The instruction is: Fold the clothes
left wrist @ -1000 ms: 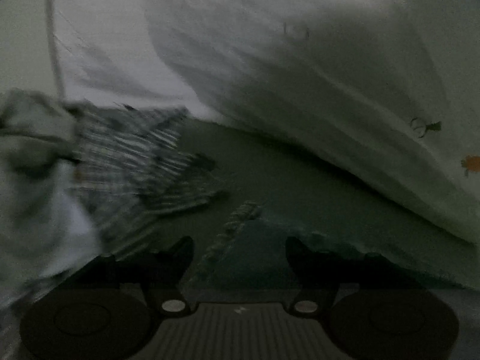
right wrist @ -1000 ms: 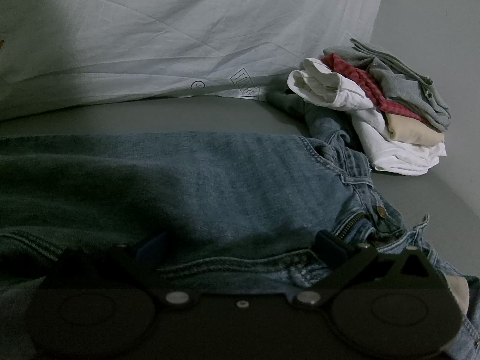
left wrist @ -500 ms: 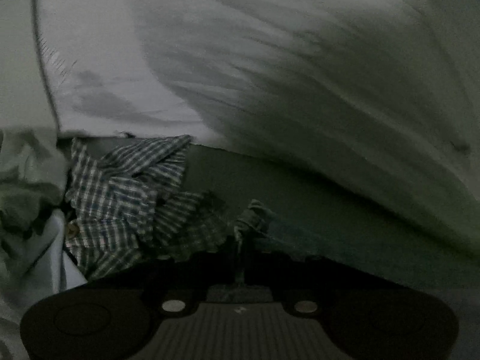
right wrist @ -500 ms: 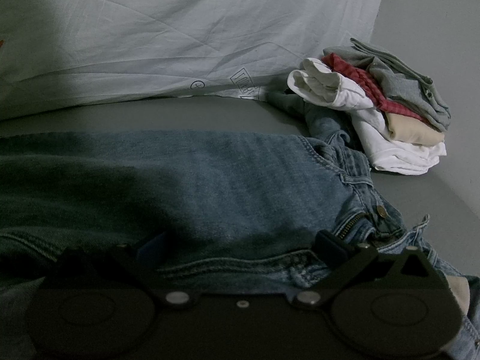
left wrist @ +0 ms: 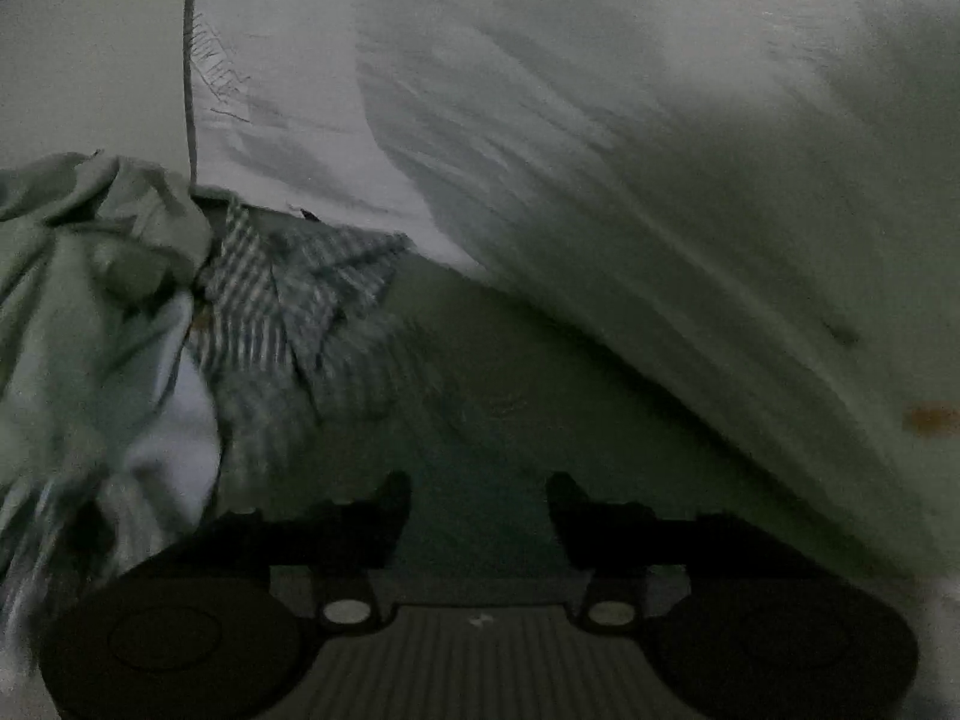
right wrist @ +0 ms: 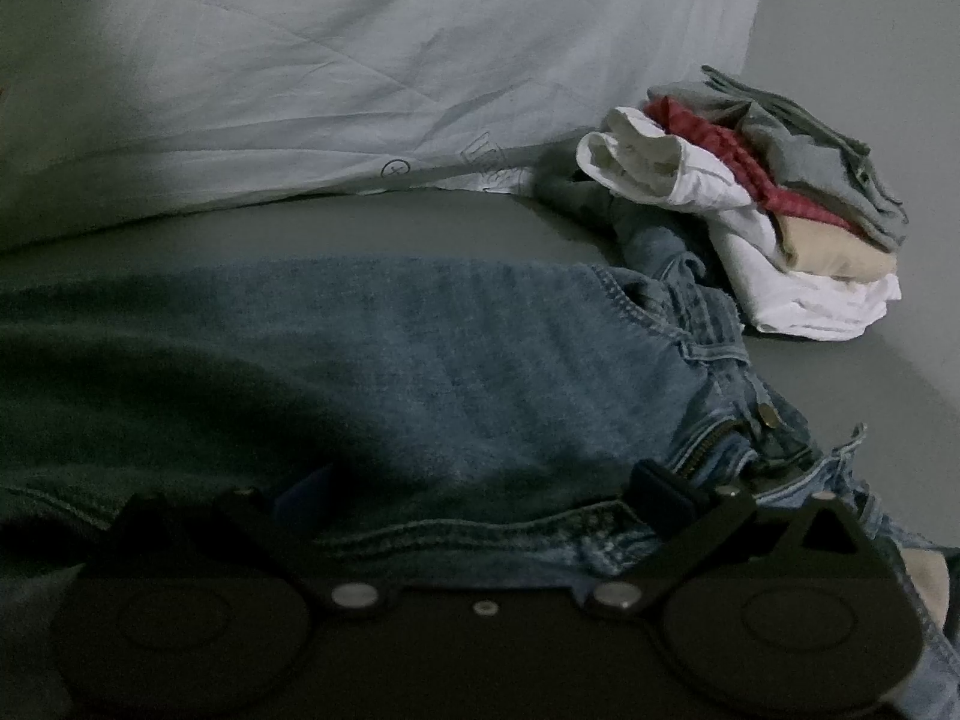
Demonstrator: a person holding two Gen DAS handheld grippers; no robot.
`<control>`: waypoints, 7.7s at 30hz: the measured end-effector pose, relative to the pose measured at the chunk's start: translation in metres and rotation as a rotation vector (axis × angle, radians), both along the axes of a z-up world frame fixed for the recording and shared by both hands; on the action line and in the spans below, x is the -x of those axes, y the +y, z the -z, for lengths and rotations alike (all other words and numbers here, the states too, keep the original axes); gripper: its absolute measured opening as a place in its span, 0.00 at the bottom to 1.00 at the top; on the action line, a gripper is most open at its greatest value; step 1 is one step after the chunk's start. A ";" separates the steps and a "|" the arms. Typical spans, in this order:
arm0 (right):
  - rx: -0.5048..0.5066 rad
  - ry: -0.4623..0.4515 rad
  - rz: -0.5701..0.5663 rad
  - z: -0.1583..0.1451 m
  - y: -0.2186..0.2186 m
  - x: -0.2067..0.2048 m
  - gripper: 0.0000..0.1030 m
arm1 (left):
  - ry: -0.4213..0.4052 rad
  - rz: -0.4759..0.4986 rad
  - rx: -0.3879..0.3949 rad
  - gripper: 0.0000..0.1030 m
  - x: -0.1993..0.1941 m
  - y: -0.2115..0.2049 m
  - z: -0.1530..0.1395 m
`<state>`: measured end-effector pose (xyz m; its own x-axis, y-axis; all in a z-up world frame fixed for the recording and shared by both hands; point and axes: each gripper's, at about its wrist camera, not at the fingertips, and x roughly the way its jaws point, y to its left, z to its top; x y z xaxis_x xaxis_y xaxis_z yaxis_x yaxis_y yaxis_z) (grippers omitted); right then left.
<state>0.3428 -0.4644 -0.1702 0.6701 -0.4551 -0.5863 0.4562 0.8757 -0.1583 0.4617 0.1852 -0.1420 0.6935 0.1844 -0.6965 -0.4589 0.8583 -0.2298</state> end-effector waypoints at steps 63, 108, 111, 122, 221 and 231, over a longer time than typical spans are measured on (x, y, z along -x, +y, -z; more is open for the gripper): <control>-1.110 -0.434 0.310 0.020 -0.168 0.268 0.50 | 0.083 -0.232 0.286 0.60 0.385 -0.137 0.033; -0.966 -0.613 0.398 -0.076 -0.147 0.263 0.03 | -0.200 -0.558 0.203 0.03 0.399 -0.017 -0.042; -1.009 -0.615 0.442 -0.062 -0.144 0.269 0.03 | -0.191 -0.547 0.192 0.03 0.394 -0.022 -0.045; -1.021 -0.704 0.393 -0.083 -0.156 0.232 0.03 | -0.284 -0.498 0.072 0.03 0.338 -0.027 -0.086; 0.291 0.202 -0.027 -0.009 0.073 0.063 1.00 | 0.255 0.286 -0.165 1.00 0.001 -0.159 0.065; 0.156 0.151 -0.162 -0.039 0.095 0.074 1.00 | 0.247 0.330 -0.147 1.00 0.004 -0.153 0.065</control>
